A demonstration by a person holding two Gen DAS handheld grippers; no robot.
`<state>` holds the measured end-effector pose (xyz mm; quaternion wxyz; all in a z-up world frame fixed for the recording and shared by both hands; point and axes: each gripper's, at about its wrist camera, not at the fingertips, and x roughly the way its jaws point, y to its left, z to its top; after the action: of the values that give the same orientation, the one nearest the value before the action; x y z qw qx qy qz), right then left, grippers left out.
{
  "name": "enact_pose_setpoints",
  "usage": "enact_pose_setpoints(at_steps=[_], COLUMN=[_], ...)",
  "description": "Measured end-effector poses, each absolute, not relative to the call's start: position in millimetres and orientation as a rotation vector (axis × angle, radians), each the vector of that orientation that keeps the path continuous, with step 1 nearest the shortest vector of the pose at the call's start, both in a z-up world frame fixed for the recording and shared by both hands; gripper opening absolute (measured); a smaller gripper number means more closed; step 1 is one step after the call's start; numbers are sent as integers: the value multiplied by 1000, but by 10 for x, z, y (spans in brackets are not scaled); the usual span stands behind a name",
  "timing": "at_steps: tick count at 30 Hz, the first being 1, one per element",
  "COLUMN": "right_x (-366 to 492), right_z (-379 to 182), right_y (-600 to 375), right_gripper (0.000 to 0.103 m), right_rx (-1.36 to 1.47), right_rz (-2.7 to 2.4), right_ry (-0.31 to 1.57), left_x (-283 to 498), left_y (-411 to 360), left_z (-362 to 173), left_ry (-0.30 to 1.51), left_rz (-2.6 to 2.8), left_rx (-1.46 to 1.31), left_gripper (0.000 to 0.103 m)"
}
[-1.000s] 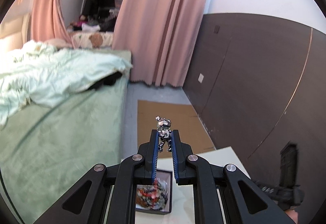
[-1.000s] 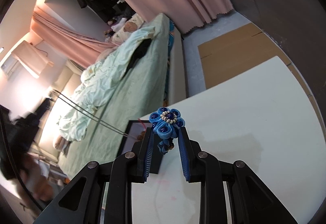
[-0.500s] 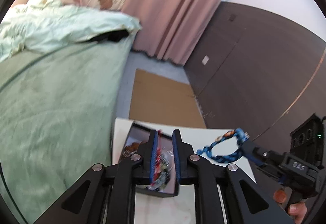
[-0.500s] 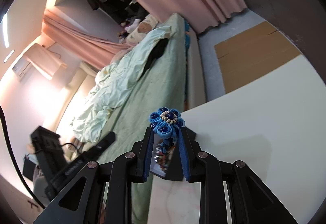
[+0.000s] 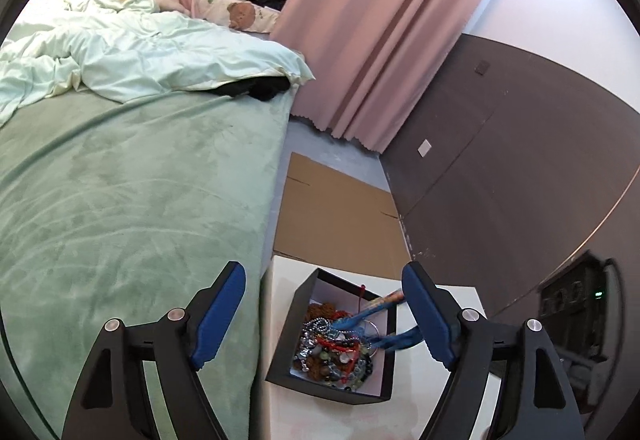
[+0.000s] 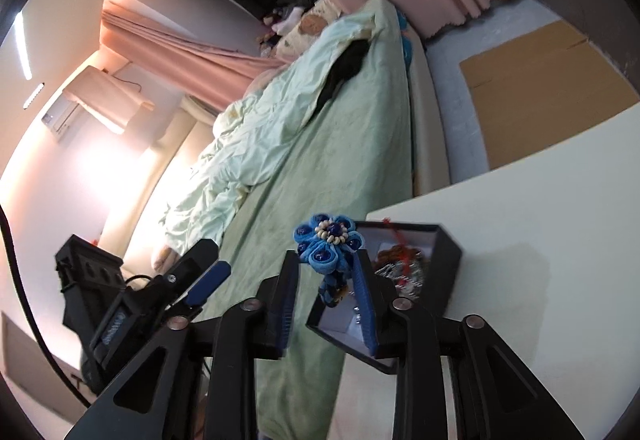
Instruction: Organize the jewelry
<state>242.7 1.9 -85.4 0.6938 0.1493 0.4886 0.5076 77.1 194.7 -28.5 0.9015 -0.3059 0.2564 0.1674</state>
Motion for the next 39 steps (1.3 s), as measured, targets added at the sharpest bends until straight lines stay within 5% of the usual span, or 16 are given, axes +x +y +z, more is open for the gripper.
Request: enact_pose_setpoints(at_steps=[2, 9, 22, 24, 39], right_x=[2433, 2485, 2316, 2246, 1893], right_z=[-923, -808, -553, -510, -238], right_y=[46, -282, -821, -898, -1347], right_gripper=[57, 59, 78, 88, 93], right_rx=[328, 322, 255, 220, 145], right_rz=[1118, 1039, 889, 837, 826], right_ry=[1124, 1082, 977, 941, 859], left_x=[765, 733, 619, 603, 334], left_y=[1960, 1891, 1462, 1384, 784], left_z=[-277, -248, -158, -163, 46], left_ry=[526, 514, 523, 526, 529], left_rz=[350, 341, 315, 314, 357], left_rx=[-634, -624, -567, -560, -359], left_gripper=[82, 88, 103, 103, 103])
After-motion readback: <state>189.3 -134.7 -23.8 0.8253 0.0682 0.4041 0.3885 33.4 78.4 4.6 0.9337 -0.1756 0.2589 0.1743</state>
